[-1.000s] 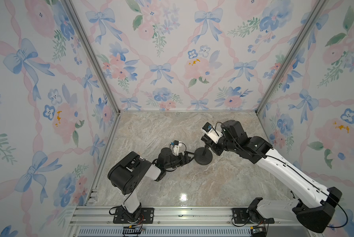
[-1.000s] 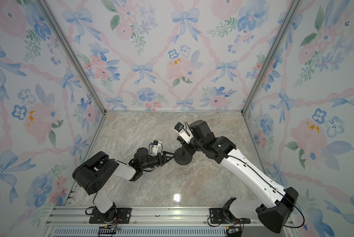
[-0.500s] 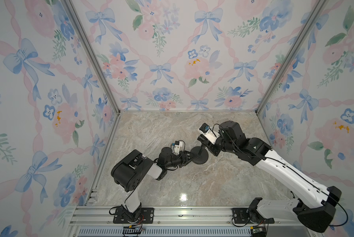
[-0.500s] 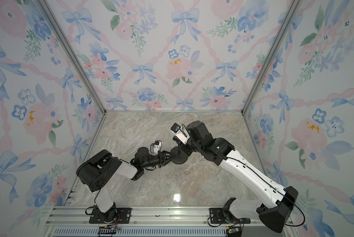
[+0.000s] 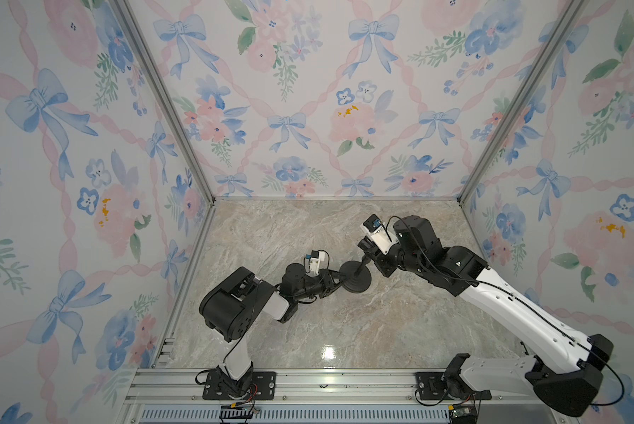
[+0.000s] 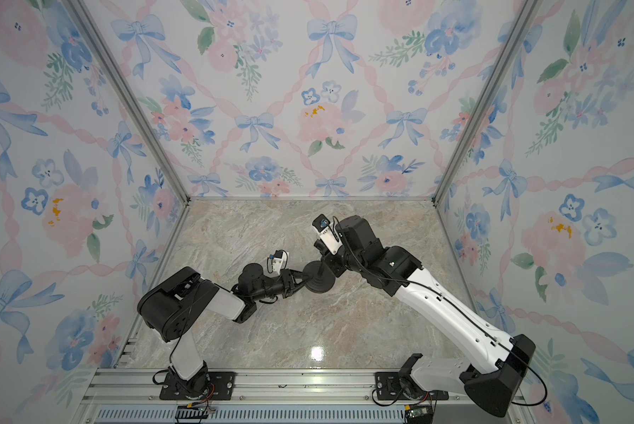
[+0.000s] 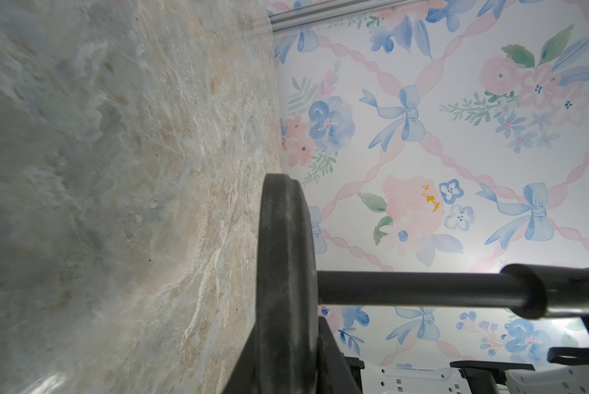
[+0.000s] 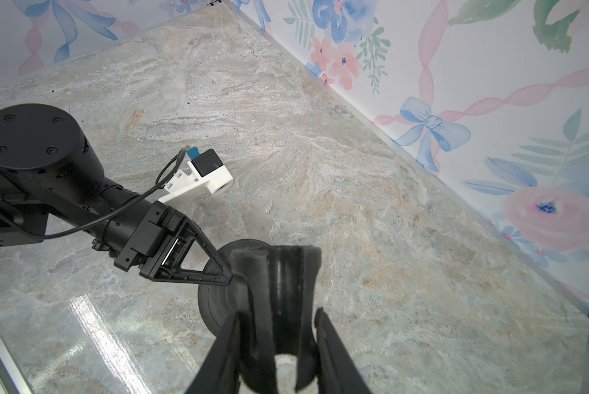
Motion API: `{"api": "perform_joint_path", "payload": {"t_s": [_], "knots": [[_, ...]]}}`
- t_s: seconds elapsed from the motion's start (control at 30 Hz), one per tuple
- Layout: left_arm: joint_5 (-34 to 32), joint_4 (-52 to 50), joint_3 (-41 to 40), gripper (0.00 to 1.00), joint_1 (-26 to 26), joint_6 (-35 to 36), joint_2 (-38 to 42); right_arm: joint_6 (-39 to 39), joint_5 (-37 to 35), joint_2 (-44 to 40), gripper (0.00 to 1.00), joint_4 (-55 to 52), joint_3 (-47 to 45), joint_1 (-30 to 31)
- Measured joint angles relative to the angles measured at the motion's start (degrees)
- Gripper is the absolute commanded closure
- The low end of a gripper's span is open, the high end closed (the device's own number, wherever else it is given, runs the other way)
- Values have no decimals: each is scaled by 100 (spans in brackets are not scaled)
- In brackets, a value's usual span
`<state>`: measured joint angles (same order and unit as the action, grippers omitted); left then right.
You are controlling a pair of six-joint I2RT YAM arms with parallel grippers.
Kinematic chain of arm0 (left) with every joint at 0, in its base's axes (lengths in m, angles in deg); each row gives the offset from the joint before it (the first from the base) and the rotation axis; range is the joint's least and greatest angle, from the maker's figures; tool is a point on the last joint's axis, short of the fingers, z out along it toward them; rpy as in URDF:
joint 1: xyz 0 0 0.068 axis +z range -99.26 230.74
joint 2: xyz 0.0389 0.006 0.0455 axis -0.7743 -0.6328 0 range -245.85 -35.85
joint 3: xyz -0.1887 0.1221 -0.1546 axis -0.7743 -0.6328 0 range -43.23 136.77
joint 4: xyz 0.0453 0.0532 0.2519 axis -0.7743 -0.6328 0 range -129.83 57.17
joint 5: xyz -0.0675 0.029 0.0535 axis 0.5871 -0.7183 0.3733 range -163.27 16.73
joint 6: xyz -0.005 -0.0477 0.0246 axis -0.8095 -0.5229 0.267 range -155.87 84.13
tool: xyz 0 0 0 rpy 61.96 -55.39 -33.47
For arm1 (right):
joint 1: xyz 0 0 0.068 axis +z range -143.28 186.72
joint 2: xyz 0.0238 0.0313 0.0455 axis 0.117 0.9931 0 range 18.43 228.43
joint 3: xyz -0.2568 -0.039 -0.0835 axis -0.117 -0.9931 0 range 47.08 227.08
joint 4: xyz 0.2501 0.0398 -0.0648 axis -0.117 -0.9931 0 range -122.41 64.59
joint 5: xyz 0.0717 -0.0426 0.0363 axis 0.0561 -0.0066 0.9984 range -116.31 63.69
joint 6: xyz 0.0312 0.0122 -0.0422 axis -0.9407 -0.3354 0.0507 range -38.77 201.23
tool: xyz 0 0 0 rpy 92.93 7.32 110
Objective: Assemble a microphone stand
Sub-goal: Screw the microphone stand pole into the microphone stand base.
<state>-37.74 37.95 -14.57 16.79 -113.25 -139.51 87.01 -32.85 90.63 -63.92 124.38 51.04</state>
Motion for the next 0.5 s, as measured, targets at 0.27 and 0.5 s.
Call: {"api": "perform_joint_path", "payload": {"t_s": [0.27, 0.5], "knots": [[-413, -11, -157, 100, 0, 396, 142, -2024, -243, -37, 73, -118, -101, 0], [-970, -72, -315, 100, -13, 1021, 391, -4026, -221, -35, 63, -264, -107, -7]]}}
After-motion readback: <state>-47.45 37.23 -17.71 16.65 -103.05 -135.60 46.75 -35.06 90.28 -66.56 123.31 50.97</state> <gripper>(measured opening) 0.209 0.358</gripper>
